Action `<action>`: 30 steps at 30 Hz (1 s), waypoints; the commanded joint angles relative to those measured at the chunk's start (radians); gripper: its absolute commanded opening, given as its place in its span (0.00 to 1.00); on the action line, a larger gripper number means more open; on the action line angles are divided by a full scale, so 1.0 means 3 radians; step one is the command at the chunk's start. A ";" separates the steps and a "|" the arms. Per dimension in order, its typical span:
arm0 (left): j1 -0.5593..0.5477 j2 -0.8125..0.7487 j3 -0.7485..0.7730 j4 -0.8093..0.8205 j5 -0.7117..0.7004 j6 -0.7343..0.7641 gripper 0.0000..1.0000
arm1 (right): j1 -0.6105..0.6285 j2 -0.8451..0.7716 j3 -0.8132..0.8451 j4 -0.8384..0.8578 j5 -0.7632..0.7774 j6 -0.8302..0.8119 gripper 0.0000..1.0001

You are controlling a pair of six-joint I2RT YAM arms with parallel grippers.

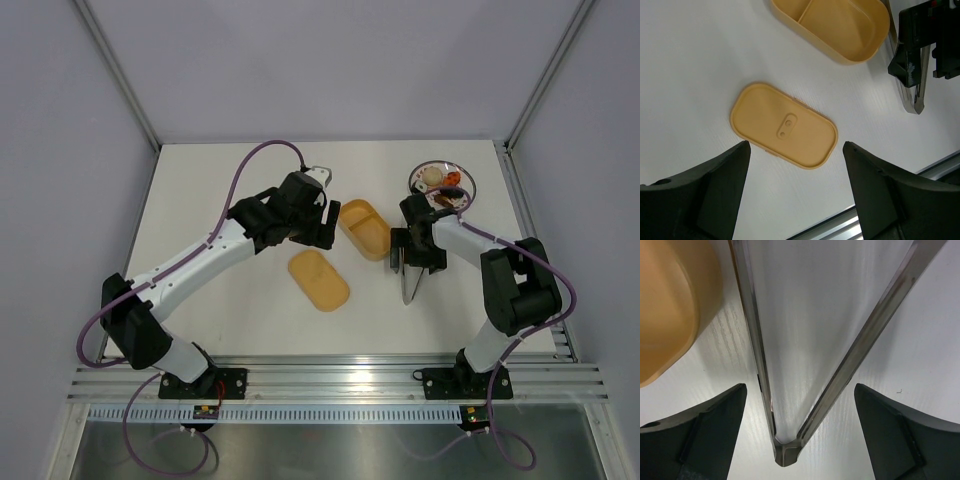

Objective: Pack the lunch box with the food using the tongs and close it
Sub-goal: Pick up the clamp at the center of the board.

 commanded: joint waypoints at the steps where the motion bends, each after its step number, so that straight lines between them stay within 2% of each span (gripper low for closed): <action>1: 0.0019 -0.0023 0.0029 0.0136 0.0043 0.0031 0.79 | 0.0008 -0.0159 0.0009 0.0131 0.0082 0.0092 0.97; 9: 0.0019 -0.0023 0.0029 0.0136 0.0058 0.0021 0.79 | 0.0008 -0.0363 -0.0293 0.0525 0.0342 0.0864 0.96; 14: 0.0019 -0.0053 0.0009 0.0120 0.0028 0.0031 0.79 | 0.0008 -0.0251 -0.0324 0.0586 0.0430 0.0931 0.92; 22: 0.0019 -0.0053 0.0014 0.0125 0.0033 0.0015 0.79 | 0.0013 -0.0123 -0.0390 0.0714 0.0399 0.1013 0.80; 30: 0.0019 -0.0038 0.0019 0.0131 0.0033 0.0015 0.79 | 0.0013 -0.0118 -0.0395 0.0688 0.0425 0.1034 0.78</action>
